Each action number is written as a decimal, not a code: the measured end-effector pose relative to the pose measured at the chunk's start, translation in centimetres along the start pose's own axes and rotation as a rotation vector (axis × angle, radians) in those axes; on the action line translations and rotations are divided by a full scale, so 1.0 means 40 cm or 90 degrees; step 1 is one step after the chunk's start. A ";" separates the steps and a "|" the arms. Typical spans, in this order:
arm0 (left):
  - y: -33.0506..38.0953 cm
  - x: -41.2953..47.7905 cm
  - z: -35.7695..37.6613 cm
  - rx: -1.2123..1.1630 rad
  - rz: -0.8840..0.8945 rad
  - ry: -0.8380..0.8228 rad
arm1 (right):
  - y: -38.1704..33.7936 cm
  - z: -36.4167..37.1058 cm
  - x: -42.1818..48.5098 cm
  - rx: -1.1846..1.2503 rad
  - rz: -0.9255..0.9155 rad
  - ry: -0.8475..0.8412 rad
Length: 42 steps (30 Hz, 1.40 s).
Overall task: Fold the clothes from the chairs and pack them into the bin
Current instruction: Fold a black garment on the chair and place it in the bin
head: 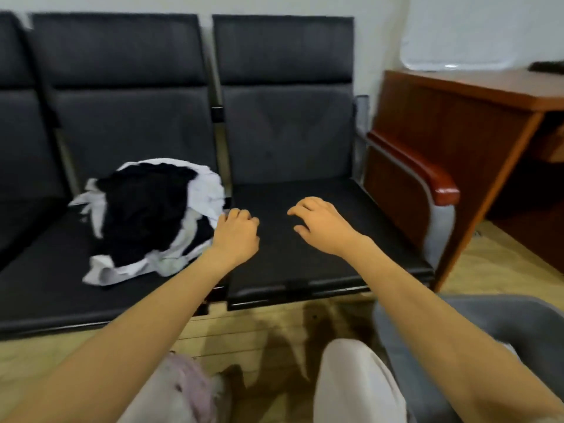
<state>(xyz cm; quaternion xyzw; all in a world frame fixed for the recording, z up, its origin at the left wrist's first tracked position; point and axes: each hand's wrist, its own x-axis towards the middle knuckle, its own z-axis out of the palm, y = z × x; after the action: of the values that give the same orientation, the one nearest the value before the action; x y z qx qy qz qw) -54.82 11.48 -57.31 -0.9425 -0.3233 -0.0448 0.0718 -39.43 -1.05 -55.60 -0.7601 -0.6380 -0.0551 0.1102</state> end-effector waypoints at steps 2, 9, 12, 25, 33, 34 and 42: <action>-0.114 -0.014 -0.005 -0.005 -0.062 0.009 | -0.071 0.002 0.091 0.008 -0.036 -0.013; -0.424 -0.029 0.027 -0.051 -0.232 -0.040 | -0.262 0.082 0.364 0.039 -0.119 -0.093; -0.519 -0.019 0.069 -0.090 -0.286 -0.041 | -0.318 0.141 0.465 0.041 -0.131 -0.146; -0.641 0.039 0.270 -0.288 -0.362 0.195 | -0.412 0.397 0.728 0.218 0.068 -0.113; -0.586 0.022 0.181 -0.317 -0.329 0.289 | -0.406 0.263 0.664 0.510 0.091 0.174; -0.576 0.022 0.165 -0.307 -0.328 0.274 | -0.397 0.229 0.650 0.576 0.121 0.167; -0.378 0.016 0.040 -0.475 -0.190 0.198 | -0.183 0.052 0.462 0.551 0.216 0.180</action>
<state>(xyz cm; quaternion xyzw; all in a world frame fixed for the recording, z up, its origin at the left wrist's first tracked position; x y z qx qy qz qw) -63.59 23.93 -57.19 -0.8289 -0.4028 -0.3099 -0.2336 -43.42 18.34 -52.73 -0.7228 -0.4484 0.1310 0.5092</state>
